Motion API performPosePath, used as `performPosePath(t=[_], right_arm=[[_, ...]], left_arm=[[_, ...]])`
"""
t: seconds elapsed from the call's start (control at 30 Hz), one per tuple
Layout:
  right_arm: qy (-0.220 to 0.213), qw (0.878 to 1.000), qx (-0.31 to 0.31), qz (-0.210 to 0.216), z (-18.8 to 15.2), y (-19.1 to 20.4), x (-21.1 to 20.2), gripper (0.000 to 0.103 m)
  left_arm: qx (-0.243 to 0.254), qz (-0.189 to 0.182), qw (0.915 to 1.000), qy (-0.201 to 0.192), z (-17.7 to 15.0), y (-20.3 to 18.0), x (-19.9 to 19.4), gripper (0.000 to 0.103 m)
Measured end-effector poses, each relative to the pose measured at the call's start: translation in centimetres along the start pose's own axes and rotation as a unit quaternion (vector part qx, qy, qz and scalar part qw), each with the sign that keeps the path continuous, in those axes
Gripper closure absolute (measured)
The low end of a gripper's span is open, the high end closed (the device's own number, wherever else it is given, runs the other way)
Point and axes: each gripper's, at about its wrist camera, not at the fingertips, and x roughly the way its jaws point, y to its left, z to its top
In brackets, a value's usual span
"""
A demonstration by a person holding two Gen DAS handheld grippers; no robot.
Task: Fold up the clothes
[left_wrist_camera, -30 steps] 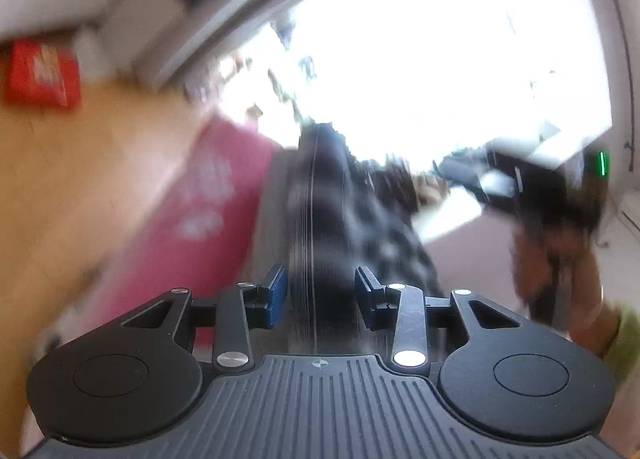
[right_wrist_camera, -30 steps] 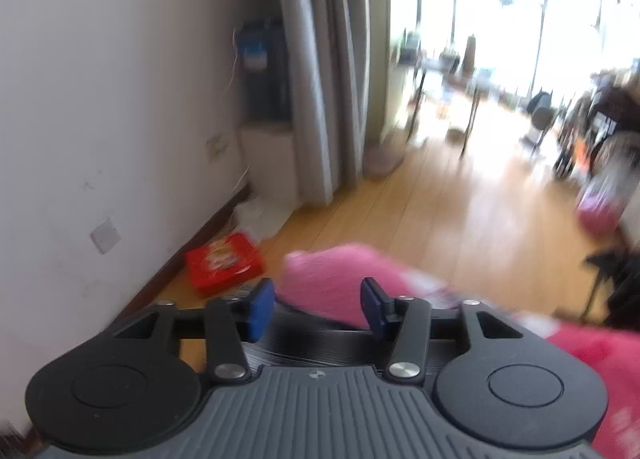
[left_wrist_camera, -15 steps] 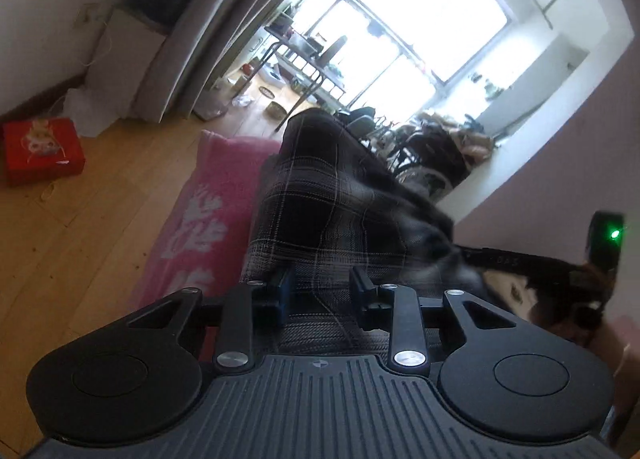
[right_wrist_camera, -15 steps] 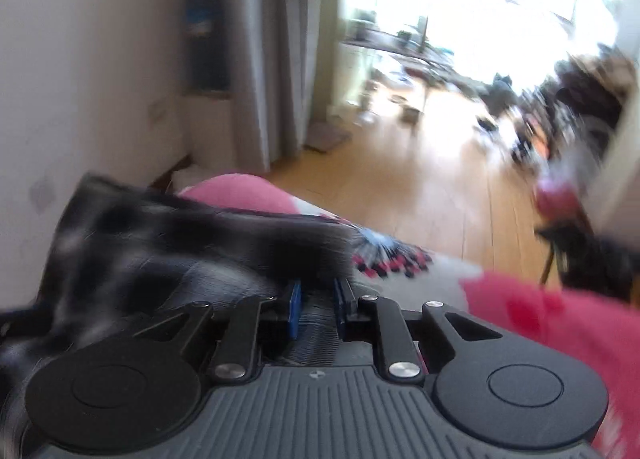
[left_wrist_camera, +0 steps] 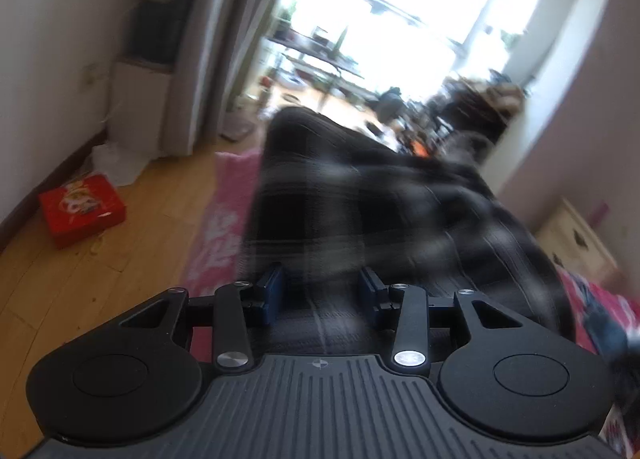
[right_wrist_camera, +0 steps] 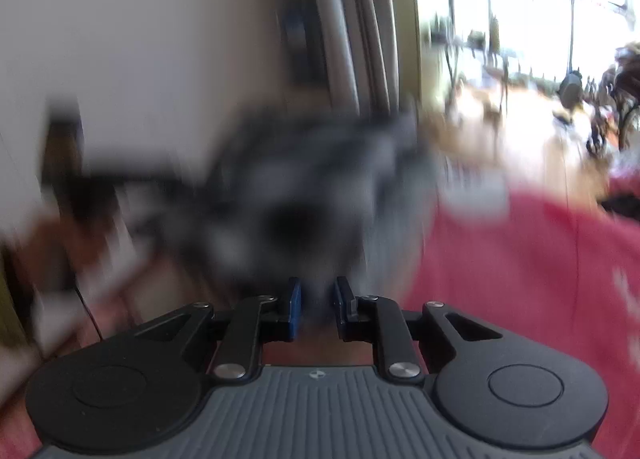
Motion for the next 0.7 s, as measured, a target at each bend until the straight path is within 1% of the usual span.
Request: performPosePath(t=[0.07, 0.13, 0.23, 0.27, 0.3, 0.37, 0.43, 0.47, 0.5, 0.53, 0.57, 0.6, 0.67, 0.7], right_arm=[[0.023, 0.999, 0.001, -0.025, -1.9, 0.2, 0.1, 0.084], [0.027, 0.999, 0.031, -0.026, -3.4, 0.1, -1.3, 0.083], [0.019, 0.996, 0.085, -0.021, -5.2, -0.6, -4.1, 0.083], [0.017, 0.995, 0.096, -0.022, -5.8, -0.6, -5.2, 0.083], [0.014, 0.994, 0.102, -0.023, -6.3, -0.2, -6.4, 0.083], [0.001, 0.995, 0.097, -0.033, -7.5, 0.7, -8.5, 0.080], [-0.010, 0.995, 0.088, -0.047, -8.7, 2.3, -11.0, 0.073], [-0.015, 0.995, 0.091, -0.049, -9.3, 2.9, -12.2, 0.071], [-0.021, 0.994, 0.096, -0.051, -9.9, 3.4, -13.4, 0.060], [-0.026, 0.993, 0.105, -0.049, -10.4, 3.8, -14.7, 0.055], [-0.031, 0.992, 0.115, -0.047, -10.8, 4.1, -15.9, 0.054], [-0.036, 0.990, 0.126, -0.044, -11.3, 4.5, -17.1, 0.050], [-0.044, 0.988, 0.144, -0.042, -12.1, 4.9, -19.5, 0.043], [-0.045, 0.987, 0.150, -0.042, -12.5, 5.2, -20.6, 0.038]], left_arm=[[-0.026, 0.001, 0.9996, -0.011, 0.2, 0.5, -1.3, 0.063], [-0.026, 0.006, 0.9994, -0.023, 0.5, 0.1, -3.4, 0.061], [0.014, 0.013, 0.9992, -0.034, 0.2, -1.9, -7.2, 0.056], [0.027, 0.011, 0.9990, -0.034, -0.3, -2.8, -8.7, 0.050], [0.040, 0.009, 0.9986, -0.034, -0.7, -3.8, -10.2, 0.047], [0.065, 0.005, 0.9974, -0.031, -2.0, -6.0, -13.1, 0.044], [0.087, 0.005, 0.9958, -0.028, -3.9, -8.4, -15.8, 0.035], [0.097, 0.005, 0.9949, -0.027, -4.9, -9.6, -17.1, 0.028], [0.102, 0.007, 0.9944, -0.024, -5.9, -10.5, -18.2, 0.020], [0.105, 0.006, 0.9943, -0.017, -6.9, -11.5, -19.3, 0.016], [0.108, 0.005, 0.9941, -0.008, -7.8, -12.4, -20.3, 0.007], [0.111, 0.009, 0.9938, -0.004, -8.8, -13.2, -21.3, 0.002], [0.117, 0.020, 0.9930, 0.004, -10.7, -14.7, -23.3, 0.002], [0.121, 0.032, 0.9921, 0.007, -11.5, -15.4, -24.0, 0.001]])
